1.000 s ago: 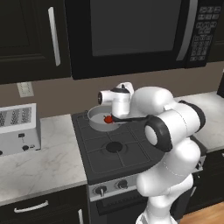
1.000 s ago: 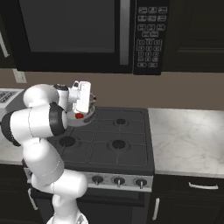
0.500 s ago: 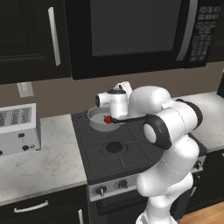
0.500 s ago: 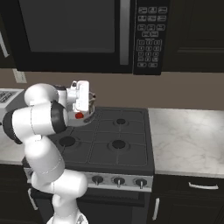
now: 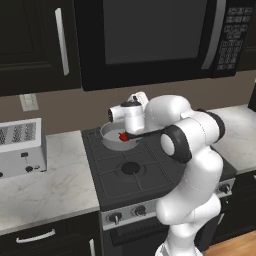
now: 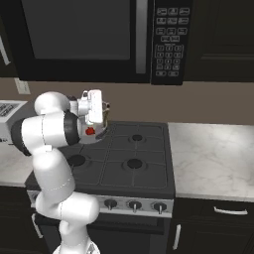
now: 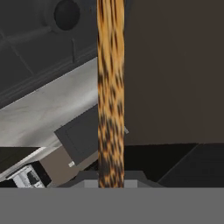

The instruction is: Put the bell pepper and eggplant in the pot. Retrieve the spatula and lightly stir the vegetables in the pot.

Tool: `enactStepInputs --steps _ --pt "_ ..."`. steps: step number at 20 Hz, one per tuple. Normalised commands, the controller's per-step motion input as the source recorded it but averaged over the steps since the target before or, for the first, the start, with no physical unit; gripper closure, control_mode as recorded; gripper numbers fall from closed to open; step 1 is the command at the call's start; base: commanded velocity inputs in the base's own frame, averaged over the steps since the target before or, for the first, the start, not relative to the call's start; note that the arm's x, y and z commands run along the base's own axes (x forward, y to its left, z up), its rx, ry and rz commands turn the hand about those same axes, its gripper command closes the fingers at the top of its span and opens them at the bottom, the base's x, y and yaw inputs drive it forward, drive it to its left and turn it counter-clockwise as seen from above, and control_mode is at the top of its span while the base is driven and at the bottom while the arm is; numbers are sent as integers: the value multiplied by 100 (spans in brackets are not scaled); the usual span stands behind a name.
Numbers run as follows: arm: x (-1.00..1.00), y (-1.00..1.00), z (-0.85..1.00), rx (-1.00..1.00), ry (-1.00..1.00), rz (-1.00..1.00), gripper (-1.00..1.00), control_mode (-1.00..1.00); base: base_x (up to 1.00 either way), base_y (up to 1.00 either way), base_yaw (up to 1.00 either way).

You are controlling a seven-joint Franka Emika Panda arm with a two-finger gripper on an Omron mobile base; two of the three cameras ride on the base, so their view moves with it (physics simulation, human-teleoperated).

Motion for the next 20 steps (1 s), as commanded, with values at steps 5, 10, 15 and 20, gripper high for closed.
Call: enactStepInputs --steps 5,10,15,20 --pt "16 28 -4 -5 0 0 100 -100 0 0 0" --pt "6 27 -26 -9 2 0 100 -100 0 0 0" --pt "0 3 -31 -10 3 0 100 -100 0 0 0" --pt "0 17 -6 -5 0 0 100 -100 0 0 0"
